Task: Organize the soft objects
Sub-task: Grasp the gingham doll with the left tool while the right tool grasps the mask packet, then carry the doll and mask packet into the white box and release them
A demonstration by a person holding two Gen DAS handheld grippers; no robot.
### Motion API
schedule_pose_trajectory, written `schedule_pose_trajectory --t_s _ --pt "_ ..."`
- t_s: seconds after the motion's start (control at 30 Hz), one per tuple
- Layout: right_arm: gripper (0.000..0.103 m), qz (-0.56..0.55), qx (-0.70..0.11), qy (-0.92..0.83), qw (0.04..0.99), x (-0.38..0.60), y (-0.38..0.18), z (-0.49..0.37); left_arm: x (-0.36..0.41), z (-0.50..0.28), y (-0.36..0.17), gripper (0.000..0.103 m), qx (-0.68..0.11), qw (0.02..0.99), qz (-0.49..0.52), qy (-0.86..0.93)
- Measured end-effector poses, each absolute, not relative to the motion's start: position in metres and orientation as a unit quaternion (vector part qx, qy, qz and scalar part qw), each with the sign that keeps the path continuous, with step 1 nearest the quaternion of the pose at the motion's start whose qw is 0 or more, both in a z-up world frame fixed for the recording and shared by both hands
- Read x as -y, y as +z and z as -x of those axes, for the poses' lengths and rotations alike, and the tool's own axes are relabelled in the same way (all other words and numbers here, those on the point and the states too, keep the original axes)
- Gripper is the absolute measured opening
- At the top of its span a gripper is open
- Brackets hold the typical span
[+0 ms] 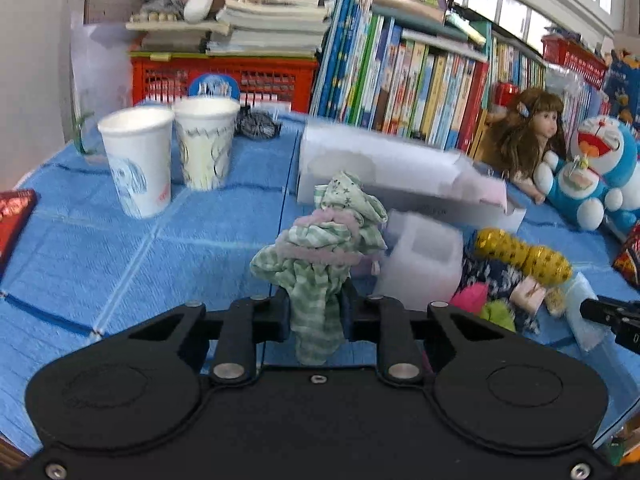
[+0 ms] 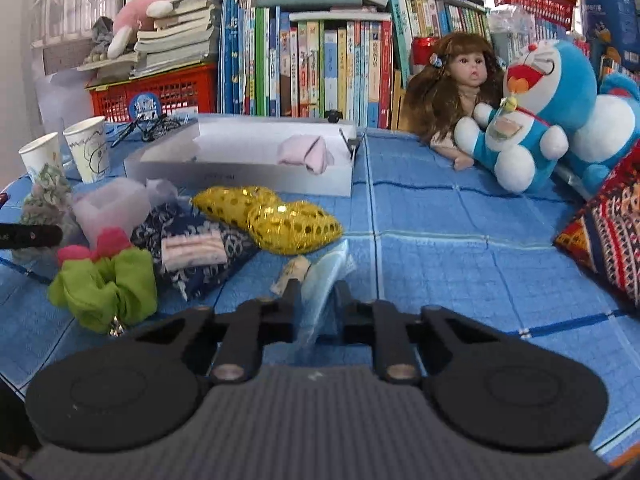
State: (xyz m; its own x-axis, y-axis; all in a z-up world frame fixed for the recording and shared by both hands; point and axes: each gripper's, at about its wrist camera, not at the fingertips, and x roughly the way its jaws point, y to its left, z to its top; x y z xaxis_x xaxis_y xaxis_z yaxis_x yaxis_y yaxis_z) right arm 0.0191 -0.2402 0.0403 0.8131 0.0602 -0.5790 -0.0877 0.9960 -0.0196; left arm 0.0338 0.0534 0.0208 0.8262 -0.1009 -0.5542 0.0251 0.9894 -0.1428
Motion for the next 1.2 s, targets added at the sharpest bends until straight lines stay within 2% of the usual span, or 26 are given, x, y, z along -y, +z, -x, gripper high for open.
schedule_pose_trajectory --t_s 0.03,0.23,0.73,1.2 --pt "0.016 0.026 -0.301 0.038 0.953 0.24 0.042 -0.019 -0.054 -0.034 0.025 0.021 -0.287 0.955 0.064 -0.033" --pt "0.014 0.018 -0.299 0.035 0.953 0.243 0.053 -0.025 -0.056 -0.045 0.05 0.021 -0.265 0.962 0.055 -0.035" --pt "0.014 -0.029 -0.273 0.038 0.961 0.259 0.097 -0.066 -0.049 -0.096 0.09 0.021 -0.261 0.961 0.067 -0.06" --pt "0.014 -0.039 -0.269 0.042 0.961 0.262 0.115 -0.114 -0.032 -0.148 0.098 0.021 -0.275 0.956 0.075 -0.072"
